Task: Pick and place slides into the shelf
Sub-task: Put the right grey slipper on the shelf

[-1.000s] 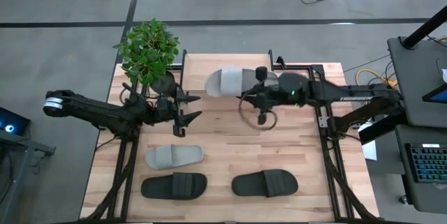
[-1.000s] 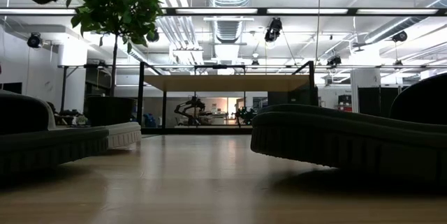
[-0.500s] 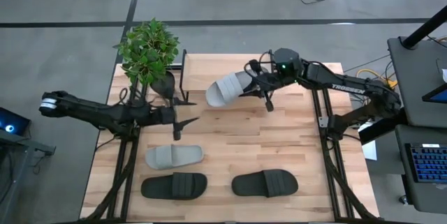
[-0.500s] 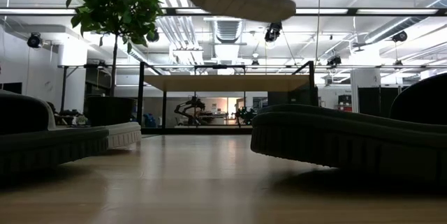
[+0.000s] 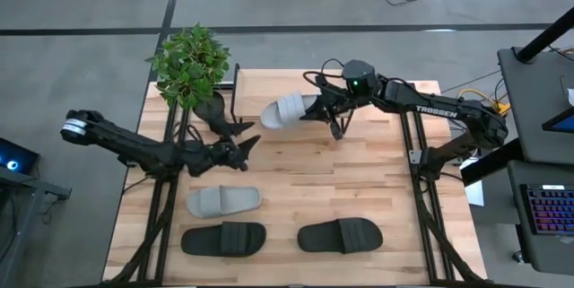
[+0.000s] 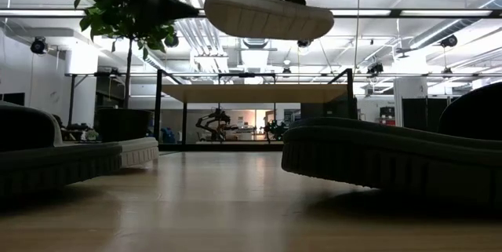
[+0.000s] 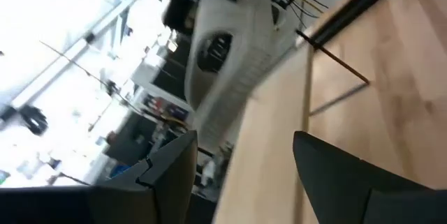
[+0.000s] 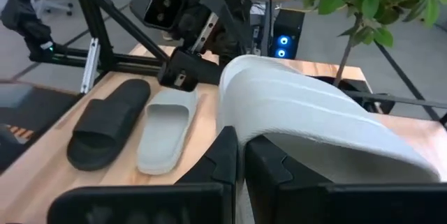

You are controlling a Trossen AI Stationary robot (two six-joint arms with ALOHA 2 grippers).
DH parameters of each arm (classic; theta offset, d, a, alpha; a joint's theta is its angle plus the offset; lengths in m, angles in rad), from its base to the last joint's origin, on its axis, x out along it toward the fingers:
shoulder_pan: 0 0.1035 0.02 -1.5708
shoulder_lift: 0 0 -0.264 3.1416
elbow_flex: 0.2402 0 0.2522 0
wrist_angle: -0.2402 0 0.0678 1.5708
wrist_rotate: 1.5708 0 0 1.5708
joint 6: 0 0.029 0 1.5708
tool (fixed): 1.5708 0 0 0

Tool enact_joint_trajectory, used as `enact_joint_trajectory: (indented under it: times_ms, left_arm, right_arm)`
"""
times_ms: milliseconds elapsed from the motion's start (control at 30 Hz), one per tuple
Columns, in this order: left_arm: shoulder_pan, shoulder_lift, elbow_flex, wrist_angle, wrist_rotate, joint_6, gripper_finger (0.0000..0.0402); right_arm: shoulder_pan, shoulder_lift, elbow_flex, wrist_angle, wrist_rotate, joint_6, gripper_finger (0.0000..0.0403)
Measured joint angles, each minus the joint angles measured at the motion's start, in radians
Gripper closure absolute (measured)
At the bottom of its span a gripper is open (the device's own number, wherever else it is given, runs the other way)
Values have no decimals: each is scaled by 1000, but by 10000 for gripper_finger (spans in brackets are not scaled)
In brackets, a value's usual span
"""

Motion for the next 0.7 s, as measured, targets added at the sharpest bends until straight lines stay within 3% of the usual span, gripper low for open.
enact_joint_trajectory:
  times_ms: [300,700]
  left_arm:
    - [-3,94,0,102,10,230,181]
    - [1,143,66,136,9,262,181]
  right_arm:
    - [2,0,0,0,-4,33,394]
    - [3,-1,0,-75,-50,62,394]
